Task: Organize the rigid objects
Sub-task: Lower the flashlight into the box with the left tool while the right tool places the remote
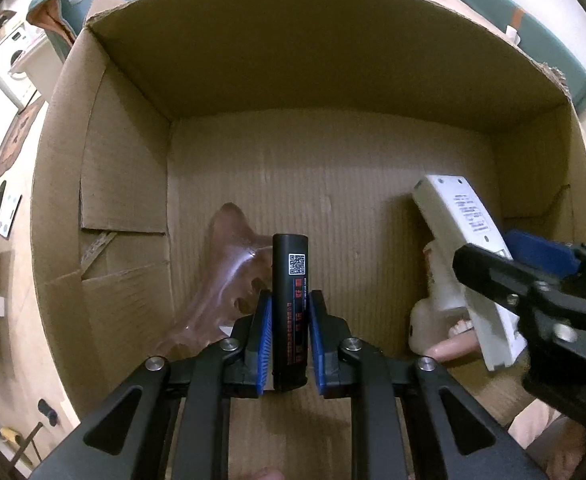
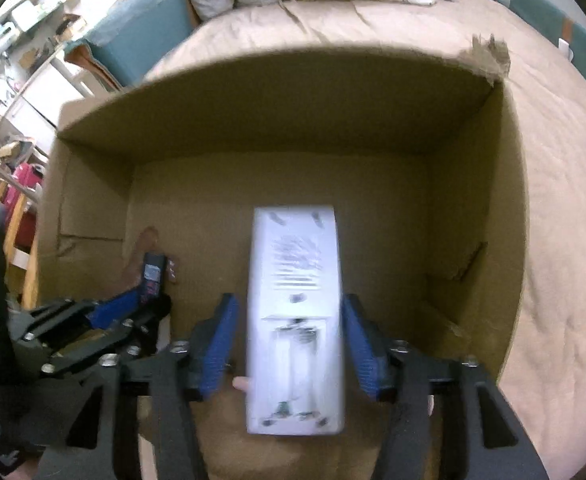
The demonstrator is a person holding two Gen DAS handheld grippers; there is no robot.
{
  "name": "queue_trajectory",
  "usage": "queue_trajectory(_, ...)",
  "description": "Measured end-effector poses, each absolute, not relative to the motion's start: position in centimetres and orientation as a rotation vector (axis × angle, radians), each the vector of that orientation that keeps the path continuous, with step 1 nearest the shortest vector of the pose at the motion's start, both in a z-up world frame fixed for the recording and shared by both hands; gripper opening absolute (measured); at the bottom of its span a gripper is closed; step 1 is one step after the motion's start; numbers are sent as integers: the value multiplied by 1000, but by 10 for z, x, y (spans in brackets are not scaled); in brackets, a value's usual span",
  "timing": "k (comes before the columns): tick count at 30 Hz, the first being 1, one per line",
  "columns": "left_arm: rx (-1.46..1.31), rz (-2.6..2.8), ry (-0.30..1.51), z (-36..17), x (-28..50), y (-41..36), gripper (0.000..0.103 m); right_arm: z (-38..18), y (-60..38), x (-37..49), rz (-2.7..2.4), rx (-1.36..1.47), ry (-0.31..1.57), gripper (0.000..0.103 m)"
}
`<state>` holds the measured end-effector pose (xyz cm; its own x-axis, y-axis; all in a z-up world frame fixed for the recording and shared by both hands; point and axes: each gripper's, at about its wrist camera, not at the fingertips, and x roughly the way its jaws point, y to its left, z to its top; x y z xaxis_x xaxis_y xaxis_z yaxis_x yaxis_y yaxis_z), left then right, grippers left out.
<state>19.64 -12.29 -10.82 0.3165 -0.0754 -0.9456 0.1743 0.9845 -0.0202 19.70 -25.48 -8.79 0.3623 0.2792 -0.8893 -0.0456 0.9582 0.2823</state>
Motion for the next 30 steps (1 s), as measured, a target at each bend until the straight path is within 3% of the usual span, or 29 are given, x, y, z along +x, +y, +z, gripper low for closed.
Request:
queue_trajectory(4, 93, -165, 1241, -111, 191, -124, 16, -76, -254, 195, 232, 228, 1133, 71)
queue_trajectory(8, 101, -164, 1240, -111, 187, -123, 20, -68, -251, 192, 257, 249, 1100, 85)
queue_trajectory(12, 86, -165, 1224, -108, 186, -122, 64, -57, -247, 186, 250, 235, 1045, 101)
queue_trajectory(17, 85, -181, 1203, -101, 180, -126, 80, -50, -256, 188, 244, 292, 1003, 102)
queue_trajectory(19, 100, -176, 1189, -97, 176, -128, 92, -50, -259, 189, 230, 302, 1004, 102)
queue_trajectory(30, 26, -125, 1185, -65, 165, -95, 92, -44, -273, 190, 217, 379, 1000, 102)
